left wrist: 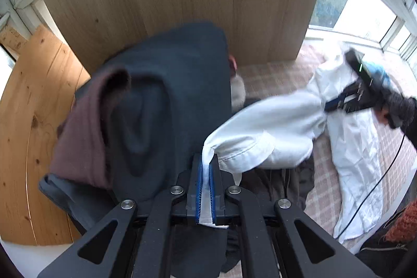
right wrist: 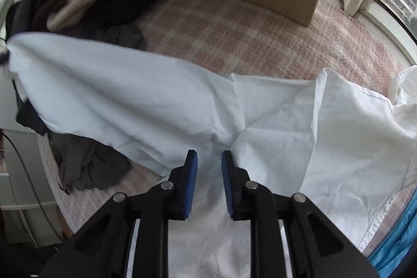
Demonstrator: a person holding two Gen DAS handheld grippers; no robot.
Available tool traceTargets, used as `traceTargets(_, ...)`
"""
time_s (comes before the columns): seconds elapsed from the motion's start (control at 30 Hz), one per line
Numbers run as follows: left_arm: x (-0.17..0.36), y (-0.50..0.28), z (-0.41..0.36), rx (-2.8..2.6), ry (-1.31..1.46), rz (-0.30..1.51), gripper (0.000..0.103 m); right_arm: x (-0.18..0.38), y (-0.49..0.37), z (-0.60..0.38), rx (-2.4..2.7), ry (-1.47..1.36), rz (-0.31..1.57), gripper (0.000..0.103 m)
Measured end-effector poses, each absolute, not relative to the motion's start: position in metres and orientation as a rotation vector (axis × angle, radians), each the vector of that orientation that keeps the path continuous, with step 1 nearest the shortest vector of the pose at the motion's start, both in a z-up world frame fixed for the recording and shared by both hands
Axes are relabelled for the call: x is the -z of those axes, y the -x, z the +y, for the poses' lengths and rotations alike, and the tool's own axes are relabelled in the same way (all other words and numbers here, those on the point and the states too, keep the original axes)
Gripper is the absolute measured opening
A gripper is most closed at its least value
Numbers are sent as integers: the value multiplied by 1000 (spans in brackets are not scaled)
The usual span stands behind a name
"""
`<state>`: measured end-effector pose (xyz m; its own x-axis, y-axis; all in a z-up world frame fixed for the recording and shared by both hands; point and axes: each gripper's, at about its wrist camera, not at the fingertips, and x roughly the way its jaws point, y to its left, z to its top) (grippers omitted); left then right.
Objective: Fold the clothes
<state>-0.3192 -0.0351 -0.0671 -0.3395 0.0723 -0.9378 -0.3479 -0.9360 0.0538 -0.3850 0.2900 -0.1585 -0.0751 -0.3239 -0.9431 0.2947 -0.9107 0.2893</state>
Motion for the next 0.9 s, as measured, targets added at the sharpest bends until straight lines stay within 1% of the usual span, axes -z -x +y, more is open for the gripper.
traceTargets(0.07,83,314,-36,-2329,1671,360,4,149,394,299,2083,-1773,-77,15)
traceTargets(0.1,88,313,-37,-2325,1685,349,4,147,398,302,2106,-1771,-79,13)
traceTargets(0.13,91,313,-37,-2327,1687,340,4,147,403,302,2112,-1781,-67,5)
traceTargets(0.27,96,314,-36,-2343,1680,315,4,181,422,280,2066,-1853,30,3)
traceTargets(0.37,90,311,-34,-2363,1655,322,4,194,431,277,2145,-1842,113,3)
traceTargets(0.4,89,310,-33,-2370,1649,324,4,195,435,278,2182,-1829,133,0)
traceTargets(0.47,90,312,-33,-2377,1648,323,4,194,439,284,2224,-1832,129,0)
traceTargets(0.53,91,315,-33,-2381,1650,321,4,184,435,285,2231,-1815,113,3)
traceTargets(0.63,91,320,-34,-2386,1652,317,4,164,411,269,2106,-1762,82,3)
traceTargets(0.77,94,329,-35,-2388,1663,305,4,168,380,233,1919,-1776,191,3)
traceTargets(0.9,98,335,-33,-2384,1672,302,4,186,376,216,1900,-1809,314,3)
